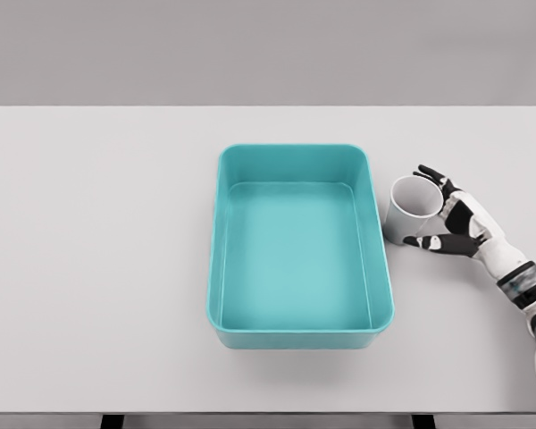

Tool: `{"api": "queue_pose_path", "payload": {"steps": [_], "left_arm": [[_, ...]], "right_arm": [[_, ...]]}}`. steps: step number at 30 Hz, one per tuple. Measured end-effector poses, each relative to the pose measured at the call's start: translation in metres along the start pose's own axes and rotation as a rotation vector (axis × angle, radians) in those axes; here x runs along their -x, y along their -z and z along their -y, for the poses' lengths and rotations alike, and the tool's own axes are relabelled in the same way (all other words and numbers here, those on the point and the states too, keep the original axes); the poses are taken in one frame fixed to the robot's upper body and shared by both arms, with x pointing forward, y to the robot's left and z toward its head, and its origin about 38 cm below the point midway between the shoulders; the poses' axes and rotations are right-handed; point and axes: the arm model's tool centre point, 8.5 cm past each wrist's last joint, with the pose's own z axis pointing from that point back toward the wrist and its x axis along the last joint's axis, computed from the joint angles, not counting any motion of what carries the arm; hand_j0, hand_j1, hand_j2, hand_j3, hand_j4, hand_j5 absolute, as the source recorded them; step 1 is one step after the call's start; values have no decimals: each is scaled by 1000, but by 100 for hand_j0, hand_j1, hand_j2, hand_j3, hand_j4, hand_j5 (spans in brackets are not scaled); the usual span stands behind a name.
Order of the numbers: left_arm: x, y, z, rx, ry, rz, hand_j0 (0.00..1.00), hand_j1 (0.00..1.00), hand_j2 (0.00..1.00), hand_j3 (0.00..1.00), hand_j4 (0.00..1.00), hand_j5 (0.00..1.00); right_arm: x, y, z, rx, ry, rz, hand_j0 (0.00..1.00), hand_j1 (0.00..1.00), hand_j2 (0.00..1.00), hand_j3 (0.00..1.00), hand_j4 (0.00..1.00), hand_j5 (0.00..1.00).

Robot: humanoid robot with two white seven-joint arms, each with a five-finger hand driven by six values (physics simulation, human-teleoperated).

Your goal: Put the paper cup into the basket with your right arm

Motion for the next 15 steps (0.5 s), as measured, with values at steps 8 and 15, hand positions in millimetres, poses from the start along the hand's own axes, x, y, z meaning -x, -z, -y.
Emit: {"api": "queue_pose_path", "payload": {"steps": [8,15], "left_arm": [[0,0,0,0,0,0,100,100,100,100,100,100],[0,0,0,0,0,0,100,100,100,100,100,100]], "right_arm": [[-3,9,-2,-7,2,4,100,100,100,100,100,100],[-2,11,-5,-10,7,3,100,100,100,100,100,100]]}}
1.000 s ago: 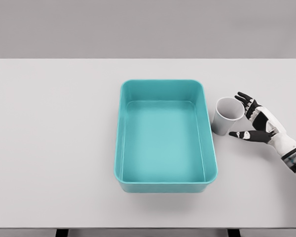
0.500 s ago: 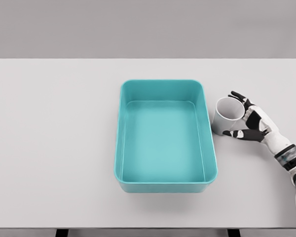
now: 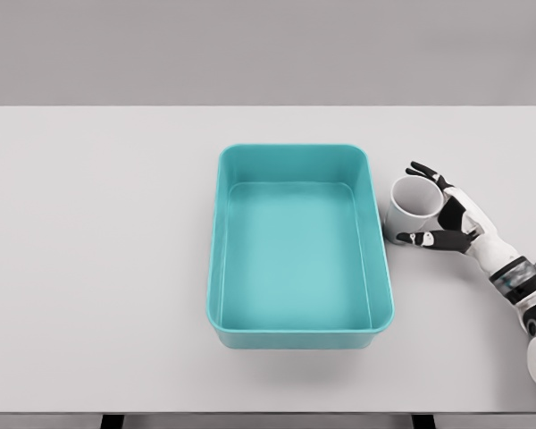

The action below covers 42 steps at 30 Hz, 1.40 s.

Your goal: Put the paper cup into the basket with your right arm

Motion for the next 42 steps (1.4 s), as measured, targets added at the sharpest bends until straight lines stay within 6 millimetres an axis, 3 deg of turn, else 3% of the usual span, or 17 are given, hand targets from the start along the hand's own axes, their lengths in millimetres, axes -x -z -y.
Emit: {"api": "queue_pose_path", "payload": {"steps": [4,5,6,11,30,42], "left_arm": [[0,0,0,0,0,0,100,100,100,100,100,100],[0,0,0,0,0,0,100,100,100,100,100,100],[0,0,0,0,0,0,100,100,100,100,100,100],[0,0,0,0,0,0,100,100,100,100,100,100],[0,0,0,0,0,0,100,100,100,100,100,100],[0,0,0,0,0,0,100,100,100,100,100,100]], "right_arm": [[-3,4,0,-3,-5,7,100,100,100,100,100,100],[-3,4,0,-4,-5,6,95,95,95,95,95,95],[-2,4,0,-5,-6,4,84,84,84,84,84,84],[-2,3,1,-5,-8,-1,64,64,64,64,64,64],[-15,1,8,-8,-56,15,54,54,54,54,54,54],[-53,-1,14,-9,-133,110,52,52,52,52,52,52]]}}
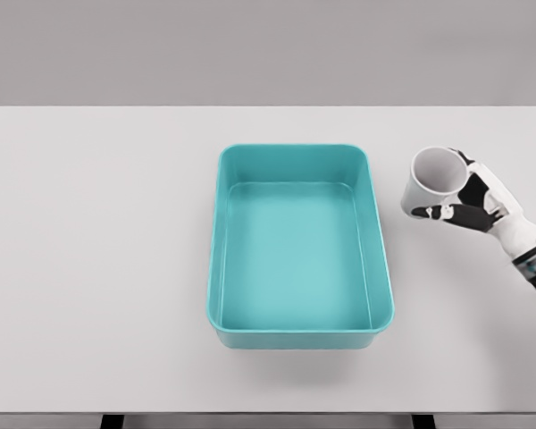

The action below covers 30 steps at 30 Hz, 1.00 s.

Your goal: Put the paper cup into the basket with your right arm

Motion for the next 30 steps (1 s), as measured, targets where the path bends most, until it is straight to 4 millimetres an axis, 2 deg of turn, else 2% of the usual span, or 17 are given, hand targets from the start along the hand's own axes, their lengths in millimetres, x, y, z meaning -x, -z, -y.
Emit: {"api": "queue_pose_path", "payload": {"steps": [11,30], "left_arm": [[0,0,0,0,0,0,100,100,100,100,100,100],[0,0,0,0,0,0,100,100,100,100,100,100]], "right_arm": [[-48,17,-13,-81,-177,121,52,52,52,52,52,52],[-91,34,-45,-210,-501,276,52,52,52,52,52,52]]}}
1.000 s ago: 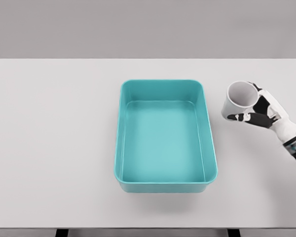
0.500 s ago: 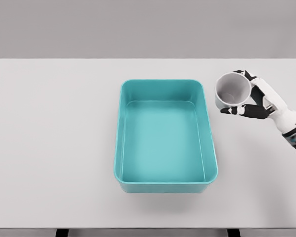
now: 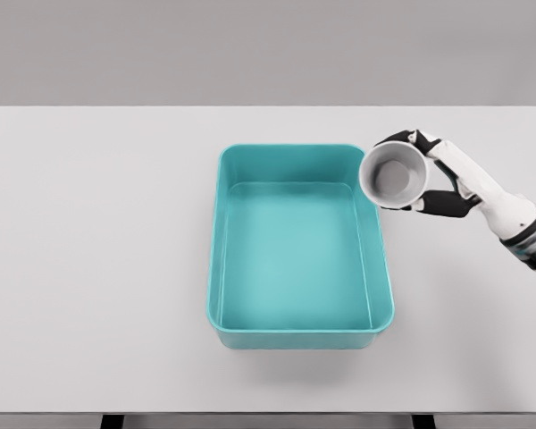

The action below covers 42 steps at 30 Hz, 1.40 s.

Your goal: Put the paper cup into the basket with your right arm

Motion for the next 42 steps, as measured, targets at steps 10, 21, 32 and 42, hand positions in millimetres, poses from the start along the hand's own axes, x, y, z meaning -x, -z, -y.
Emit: {"api": "queue_pose_path", "payload": {"steps": [10,21,32,42], "left_arm": [[0,0,0,0,0,0,100,100,100,100,100,100],[0,0,0,0,0,0,100,100,100,100,100,100],[0,0,0,0,0,0,100,100,100,100,100,100],[0,0,0,0,0,0,100,100,100,100,100,100]], "right_arm": [[-29,53,-11,-186,-194,90,51,51,51,51,51,51],[-48,79,-22,-391,-326,142,51,51,51,51,51,51],[-52,83,-38,-534,-408,138,50,50,50,50,50,50],[-48,80,-48,-609,-443,117,94,94,94,94,94,94]]}}
